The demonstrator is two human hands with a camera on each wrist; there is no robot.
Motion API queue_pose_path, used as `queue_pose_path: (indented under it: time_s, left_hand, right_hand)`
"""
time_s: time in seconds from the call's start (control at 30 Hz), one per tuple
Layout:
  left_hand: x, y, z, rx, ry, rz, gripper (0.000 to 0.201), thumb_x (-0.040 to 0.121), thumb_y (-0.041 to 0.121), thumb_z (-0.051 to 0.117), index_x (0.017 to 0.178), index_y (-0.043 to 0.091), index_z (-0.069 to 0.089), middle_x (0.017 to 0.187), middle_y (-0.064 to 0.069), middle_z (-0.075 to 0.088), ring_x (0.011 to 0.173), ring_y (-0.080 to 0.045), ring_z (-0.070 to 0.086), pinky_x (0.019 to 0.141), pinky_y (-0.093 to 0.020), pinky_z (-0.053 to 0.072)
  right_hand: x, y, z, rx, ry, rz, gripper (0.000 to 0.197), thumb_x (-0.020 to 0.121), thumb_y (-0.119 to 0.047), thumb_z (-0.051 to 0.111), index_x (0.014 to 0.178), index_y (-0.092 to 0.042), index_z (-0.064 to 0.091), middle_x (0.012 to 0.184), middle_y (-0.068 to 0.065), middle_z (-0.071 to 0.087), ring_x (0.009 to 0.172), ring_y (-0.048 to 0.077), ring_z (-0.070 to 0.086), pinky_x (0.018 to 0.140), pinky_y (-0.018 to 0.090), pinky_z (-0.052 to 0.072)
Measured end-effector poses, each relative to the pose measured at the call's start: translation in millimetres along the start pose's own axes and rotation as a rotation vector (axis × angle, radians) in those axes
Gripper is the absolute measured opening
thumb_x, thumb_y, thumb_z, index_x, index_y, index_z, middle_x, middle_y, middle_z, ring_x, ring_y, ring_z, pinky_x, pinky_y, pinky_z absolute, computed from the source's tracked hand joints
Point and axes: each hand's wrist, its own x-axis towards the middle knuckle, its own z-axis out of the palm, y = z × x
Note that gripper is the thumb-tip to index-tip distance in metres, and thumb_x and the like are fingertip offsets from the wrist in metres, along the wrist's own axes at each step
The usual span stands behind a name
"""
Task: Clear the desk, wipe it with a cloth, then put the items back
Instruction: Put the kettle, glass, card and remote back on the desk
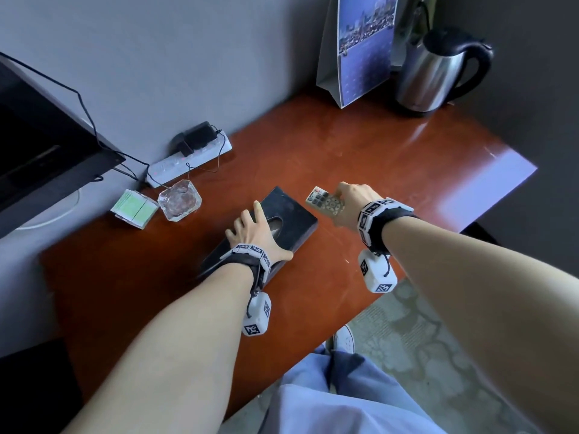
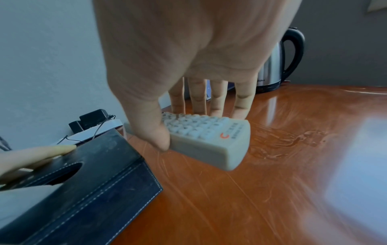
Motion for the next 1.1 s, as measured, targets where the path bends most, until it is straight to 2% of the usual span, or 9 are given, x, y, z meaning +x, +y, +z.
queue_pose_path:
  time_s: [0.13,0.57,0.7,0.77,0.8,0.87,0.93,1.0,1.1]
  left_hand:
    - [-1.7,0.1,7.3,0.002,0.006,-0.012,0.145,0.047,0.068,0.081,0.155,0.018,-0.002,0.152,-0.012,0.024,0.138,-0.033,0.031,0.107,-0.052,0.032]
    - [0.3,5.5,21.0,-0.015,-0.003,-0.005,0.145,0.049,0.072,0.079,0.156,0.017,-0.002,0.154,-0.013,0.024,0.138,-0.032,0.03,0.107,-0.051,0.031]
    - [4.0,12.2,4.4,-0.062,-0.054,0.026,0.142,0.057,0.076,0.074,0.157,0.015,-0.006,0.163,-0.014,0.007,0.151,-0.032,0.006,0.118,-0.054,0.013]
    - [9.6,27.4,-15.8,-0.17,-0.032,0.077,0.124,0.068,0.07,0.072,0.157,0.016,0.005,0.165,-0.01,0.003,0.152,-0.029,0.003,0.12,-0.05,0.008]
    - [11.9,38.0,-28.8,-0.263,-0.015,0.098,0.108,0.074,0.061,0.072,0.156,0.017,0.018,0.165,-0.007,0.01,0.151,-0.028,0.011,0.119,-0.046,0.015]
    - [19.3,62.3,-52.6,-0.494,-0.032,0.135,0.07,0.078,0.038,0.071,0.142,0.019,0.049,0.154,-0.005,0.038,0.138,-0.026,0.04,0.111,-0.037,0.034]
    - [21.4,88.2,-73.9,-0.746,-0.112,0.158,0.035,0.074,0.024,0.069,0.109,0.024,0.072,0.12,-0.006,0.069,0.113,-0.026,0.063,0.097,-0.037,0.051]
    - [19.1,114.4,-91.7,-0.993,-0.218,0.166,0.012,0.076,0.01,0.064,0.08,0.019,0.07,0.091,-0.015,0.072,0.087,-0.032,0.072,0.082,-0.046,0.06]
    - [17.3,153.8,-112.5,-1.166,-0.313,0.172,0.015,0.083,-0.001,0.057,0.092,0.0,0.069,0.088,-0.021,0.067,0.07,-0.033,0.069,0.067,-0.041,0.059]
  right_hand:
    - [-3.0,2.0,1.1,0.01,0.007,-0.005,0.053,0.078,-0.024,0.073,0.127,-0.021,0.053,0.106,0.005,0.062,0.083,0.022,0.054,0.061,0.028,0.04]
    - [-5.8,9.2,12.7,0.02,0.001,0.017,0.061,0.077,-0.025,0.074,0.134,-0.03,0.051,0.115,0.008,0.063,0.092,0.028,0.064,0.069,0.035,0.056]
    - [-7.6,10.0,10.4,0.012,0.017,0.029,0.061,0.077,-0.024,0.072,0.134,-0.032,0.051,0.114,0.007,0.064,0.087,0.026,0.062,0.062,0.03,0.047]
    - [-9.7,11.5,2.7,0.014,0.028,0.034,0.062,0.077,-0.024,0.073,0.134,-0.032,0.051,0.114,0.006,0.065,0.085,0.024,0.06,0.062,0.029,0.045]
    - [-10.8,13.2,-2.6,0.017,0.033,0.04,0.062,0.077,-0.024,0.073,0.134,-0.032,0.052,0.114,0.006,0.065,0.085,0.024,0.06,0.063,0.029,0.045]
    - [-13.2,19.3,-15.8,0.02,0.054,0.055,0.06,0.077,-0.024,0.074,0.133,-0.032,0.053,0.113,0.004,0.065,0.084,0.023,0.058,0.064,0.028,0.045]
    - [-16.9,29.2,-31.1,0.02,0.09,0.079,0.056,0.077,-0.025,0.073,0.13,-0.029,0.055,0.112,0.004,0.065,0.083,0.021,0.056,0.066,0.028,0.045]
    - [-21.7,42.5,-49.5,0.029,0.136,0.108,0.05,0.079,-0.028,0.071,0.127,-0.026,0.058,0.112,0.004,0.065,0.084,0.022,0.056,0.068,0.028,0.046]
    - [-27.5,69.7,-79.4,0.053,0.197,0.178,0.042,0.081,-0.031,0.071,0.121,-0.021,0.061,0.111,0.007,0.065,0.092,0.027,0.063,0.072,0.03,0.05]
